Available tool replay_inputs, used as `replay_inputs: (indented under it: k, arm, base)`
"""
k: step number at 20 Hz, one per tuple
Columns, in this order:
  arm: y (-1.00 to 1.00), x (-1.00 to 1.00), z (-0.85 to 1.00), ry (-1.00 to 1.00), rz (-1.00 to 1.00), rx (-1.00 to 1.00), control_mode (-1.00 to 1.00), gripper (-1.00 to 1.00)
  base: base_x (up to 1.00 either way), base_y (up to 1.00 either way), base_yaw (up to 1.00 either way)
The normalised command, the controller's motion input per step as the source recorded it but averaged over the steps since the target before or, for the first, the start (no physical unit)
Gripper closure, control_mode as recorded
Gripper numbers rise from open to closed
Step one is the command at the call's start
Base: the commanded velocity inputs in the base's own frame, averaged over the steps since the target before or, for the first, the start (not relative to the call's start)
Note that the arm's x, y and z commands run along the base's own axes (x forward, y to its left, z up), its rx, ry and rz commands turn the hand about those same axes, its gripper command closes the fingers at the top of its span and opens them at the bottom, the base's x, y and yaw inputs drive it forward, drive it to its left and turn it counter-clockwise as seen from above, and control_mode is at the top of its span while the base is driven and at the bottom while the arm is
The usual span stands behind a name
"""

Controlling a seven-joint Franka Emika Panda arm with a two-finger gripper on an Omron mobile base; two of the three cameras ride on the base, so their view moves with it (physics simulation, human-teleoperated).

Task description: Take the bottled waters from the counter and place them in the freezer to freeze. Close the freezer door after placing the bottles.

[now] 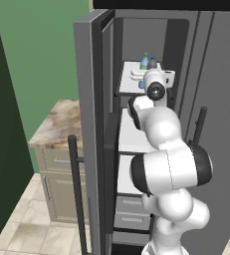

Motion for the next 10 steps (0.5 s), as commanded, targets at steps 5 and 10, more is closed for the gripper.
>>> replay_inputs:
  k: [5,10]
  arm:
    - [0.0,0.0,-0.09,0.0,0.0,0.0,-1.0,1.0]
    - [0.0,0.0,0.0,0.0,0.0,0.0,-1.0,-1.0]
  base:
    - [0.0,0.0,0.0]
    - [0.0,0.0,0.0]
